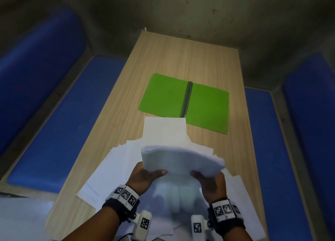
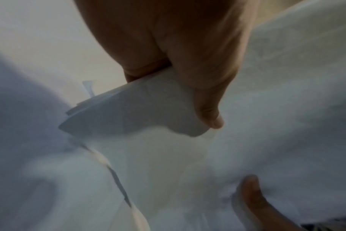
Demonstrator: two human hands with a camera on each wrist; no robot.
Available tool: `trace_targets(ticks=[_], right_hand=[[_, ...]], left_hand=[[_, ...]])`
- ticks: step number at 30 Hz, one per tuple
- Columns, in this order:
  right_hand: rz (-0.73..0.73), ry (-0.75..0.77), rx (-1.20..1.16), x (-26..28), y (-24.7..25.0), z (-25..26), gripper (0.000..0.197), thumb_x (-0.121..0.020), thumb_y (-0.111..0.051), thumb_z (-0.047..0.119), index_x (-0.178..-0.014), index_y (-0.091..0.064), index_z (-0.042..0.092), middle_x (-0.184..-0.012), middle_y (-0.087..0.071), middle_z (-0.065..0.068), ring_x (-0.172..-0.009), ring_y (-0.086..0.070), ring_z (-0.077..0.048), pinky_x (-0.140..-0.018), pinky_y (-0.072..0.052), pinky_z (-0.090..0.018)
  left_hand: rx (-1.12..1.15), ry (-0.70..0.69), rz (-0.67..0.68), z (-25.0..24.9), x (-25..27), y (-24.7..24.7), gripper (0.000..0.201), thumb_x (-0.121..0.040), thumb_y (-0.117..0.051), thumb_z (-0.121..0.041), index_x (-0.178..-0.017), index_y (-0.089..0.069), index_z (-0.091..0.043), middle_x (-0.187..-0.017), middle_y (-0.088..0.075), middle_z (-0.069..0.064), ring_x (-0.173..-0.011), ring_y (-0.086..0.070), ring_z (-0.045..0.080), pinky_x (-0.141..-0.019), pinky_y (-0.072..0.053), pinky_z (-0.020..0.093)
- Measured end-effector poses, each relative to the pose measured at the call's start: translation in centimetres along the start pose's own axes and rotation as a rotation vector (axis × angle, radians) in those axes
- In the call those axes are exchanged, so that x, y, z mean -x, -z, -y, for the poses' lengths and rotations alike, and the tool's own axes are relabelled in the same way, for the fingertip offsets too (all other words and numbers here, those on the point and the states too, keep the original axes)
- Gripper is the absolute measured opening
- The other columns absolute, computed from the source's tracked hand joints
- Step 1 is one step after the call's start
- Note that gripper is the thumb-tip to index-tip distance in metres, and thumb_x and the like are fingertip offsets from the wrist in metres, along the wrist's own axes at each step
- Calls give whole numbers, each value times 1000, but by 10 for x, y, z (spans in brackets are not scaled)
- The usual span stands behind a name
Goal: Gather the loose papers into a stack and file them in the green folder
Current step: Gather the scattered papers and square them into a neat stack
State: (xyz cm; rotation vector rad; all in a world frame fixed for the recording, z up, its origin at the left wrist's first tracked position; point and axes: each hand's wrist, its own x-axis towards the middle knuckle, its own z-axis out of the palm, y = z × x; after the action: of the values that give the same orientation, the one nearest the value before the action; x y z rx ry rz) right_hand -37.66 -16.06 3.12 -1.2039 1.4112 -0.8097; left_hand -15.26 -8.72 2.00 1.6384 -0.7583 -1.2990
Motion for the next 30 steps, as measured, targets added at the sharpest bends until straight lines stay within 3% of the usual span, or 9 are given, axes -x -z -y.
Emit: trace_targets(ticks=[2, 5, 7, 9, 13, 17, 21, 25, 30], right_hand=[[17, 6, -65, -5, -5, 19, 25, -63, -87, 7, -82, -71, 12, -78, -75, -2, -69, -64, -14, -63, -57, -35], [86, 48, -108, -16, -17, 42, 23, -67, -82, 1, -85, -71, 8, -76, -75, 3, -66, -65, -9, -60, -57, -28], [191, 48, 7, -26, -30, 45, 25, -68, -81, 0, -86, -69, 12, -74, -75, 11, -67, -67, -2, -61, -54, -19], [284, -33, 53, -41, -40, 37, 27, -69, -80, -1, -89, -67, 12, -85, -75, 2, -79, -69, -14, -70, -58, -27], [134, -186, 289, -80, -51, 7, 36, -74, -80, 18, -103, -61, 11, -102, -67, -8, -81, -63, -20, -68, -53, -26], [-15, -279, 569, -110, -70, -13, 72, -68, -81, 42, -124, -50, 11, -131, -54, -10, -118, -53, -28, -94, -46, -35], [-3, -327, 851, -124, -94, -18, 90, -60, -82, 50, -129, -43, 7, -131, -49, -15, -124, -45, -37, -94, -47, -50], [63, -375, 771, -125, -108, -14, 78, -75, -80, 20, -137, -36, 0, -135, -50, -22, -122, -52, -37, -94, -47, -40], [38, -357, 696, -121, -89, -3, 39, -87, -63, 31, -113, -62, 1, -117, -66, -17, -107, -62, -32, -84, -48, -30]], left_hand=[[3, 14, -64, -4, 1, 4, 26, -74, -88, -23, -94, -72, -26, -90, -79, -13, -81, -74, 5, -67, -58, 22], [-26, 18, -146, -11, 3, 21, 23, -73, -88, -31, -88, -76, -18, -83, -80, -5, -76, -75, 10, -71, -61, 31], [-88, 40, -196, -14, 5, 39, 28, -74, -85, -37, -79, -74, -11, -67, -75, -1, -59, -67, 13, -59, -54, 29], [-142, 43, -230, -9, 12, 64, 45, -66, -82, -50, -78, -73, -8, -67, -73, 16, -56, -57, 19, -57, -45, 33], [-195, 79, -357, 7, 40, 118, 36, -69, -86, -42, -77, -74, -8, -77, -76, 17, -74, -70, 32, -67, -54, 41], [-88, 229, -561, 34, 69, 155, 26, -75, -86, -20, -90, -72, -4, -86, -74, 20, -81, -69, 35, -75, -53, 47], [25, 332, -662, 65, 90, 176, 45, -62, -92, -33, -94, -71, -8, -86, -75, 11, -90, -71, 32, -84, -54, 46], [51, 378, -708, 84, 101, 187, 54, -54, -92, -43, -90, -72, -10, -87, -77, 8, -86, -73, 32, -83, -57, 48], [28, 374, -721, 79, 104, 187, 21, -76, -86, -22, -84, -70, -10, -84, -74, 13, -81, -69, 34, -72, -52, 41]])
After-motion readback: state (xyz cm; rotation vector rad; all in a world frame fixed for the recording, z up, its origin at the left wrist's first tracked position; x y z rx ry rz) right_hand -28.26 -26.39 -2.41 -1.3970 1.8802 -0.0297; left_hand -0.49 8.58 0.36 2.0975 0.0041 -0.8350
